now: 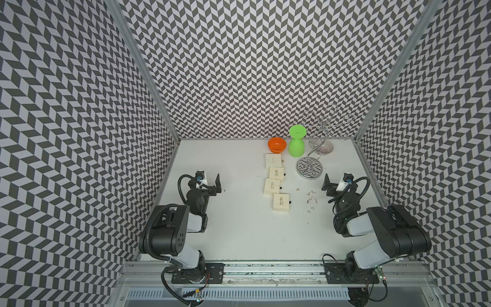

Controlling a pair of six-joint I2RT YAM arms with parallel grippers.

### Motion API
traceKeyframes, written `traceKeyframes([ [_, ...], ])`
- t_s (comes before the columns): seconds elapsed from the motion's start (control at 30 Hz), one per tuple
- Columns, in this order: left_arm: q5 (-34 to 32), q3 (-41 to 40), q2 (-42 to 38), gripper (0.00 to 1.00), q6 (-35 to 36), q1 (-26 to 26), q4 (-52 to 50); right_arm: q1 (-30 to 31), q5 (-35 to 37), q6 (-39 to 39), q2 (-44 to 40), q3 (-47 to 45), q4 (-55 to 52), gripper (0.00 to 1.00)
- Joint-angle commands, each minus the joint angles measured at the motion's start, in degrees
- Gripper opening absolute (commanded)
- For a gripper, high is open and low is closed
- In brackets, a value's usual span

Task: Take out the earrings from the drawer-style jewelry box
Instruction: Reset both arms

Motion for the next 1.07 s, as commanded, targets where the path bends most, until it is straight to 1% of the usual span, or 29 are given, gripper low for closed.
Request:
traceKeyframes([
  [0.0, 0.52, 0.29, -0.22, 1.00, 0.66, 0.13, 0.55, -0.22, -0.27, -0.66, 0.42, -0.50, 4.27, 0.99],
  [1.03, 1.41, 0.38, -0.29, 1.00, 0.34, 0.56, 0.24, -0.22, -0.34, -0.59, 0.42, -0.50, 4.19, 0.99],
])
